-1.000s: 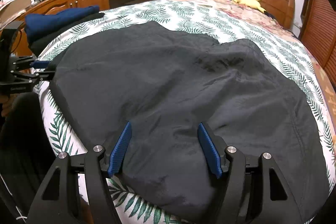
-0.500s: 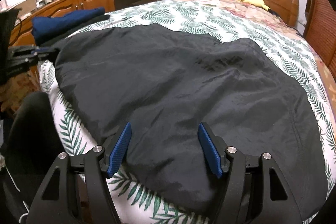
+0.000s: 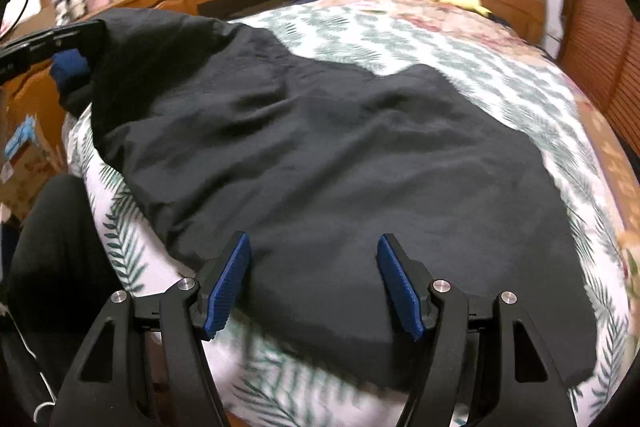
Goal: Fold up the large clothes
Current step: 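Grasp the folded jacket edge with the left tool and lift it, then fold the held black jacket edge over onto the jacket with the left tool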
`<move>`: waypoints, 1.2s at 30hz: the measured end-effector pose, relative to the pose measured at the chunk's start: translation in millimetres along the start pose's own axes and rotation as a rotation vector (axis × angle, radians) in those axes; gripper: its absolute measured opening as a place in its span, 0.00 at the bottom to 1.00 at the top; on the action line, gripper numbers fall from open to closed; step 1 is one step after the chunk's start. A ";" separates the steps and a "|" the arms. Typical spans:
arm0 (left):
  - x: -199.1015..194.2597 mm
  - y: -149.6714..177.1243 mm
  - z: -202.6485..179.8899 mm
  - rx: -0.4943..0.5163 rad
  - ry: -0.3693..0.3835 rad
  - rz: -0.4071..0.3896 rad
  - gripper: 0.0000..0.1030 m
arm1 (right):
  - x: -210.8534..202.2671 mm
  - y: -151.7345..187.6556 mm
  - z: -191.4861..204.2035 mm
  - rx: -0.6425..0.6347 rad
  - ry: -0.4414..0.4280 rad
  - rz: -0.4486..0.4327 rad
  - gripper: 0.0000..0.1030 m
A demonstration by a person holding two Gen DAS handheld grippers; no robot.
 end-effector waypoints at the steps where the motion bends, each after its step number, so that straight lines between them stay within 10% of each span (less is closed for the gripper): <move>1: 1.4 -12.5 -18.4 0.031 0.037 0.008 0.02 | -4.5 4.2 -7.1 0.019 -0.001 -0.006 0.66; 16: 21.8 -103.8 -206.7 0.313 0.245 -0.052 0.00 | -48.5 66.6 -95.9 0.216 0.034 -0.058 0.66; 36: 34.7 -44.5 -102.8 0.162 0.163 0.013 0.01 | -73.0 26.6 -67.4 0.180 0.006 -0.164 0.66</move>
Point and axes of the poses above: each gripper's, at about its wrist camera, not at the fingertips, and x roughly the way its jaws point, z to its left, y to its underside, the point moved 8 cm from there along x, roughly the way its jaws point, and after that the axes turned 13 degrees about z, right-handed, at the moved point
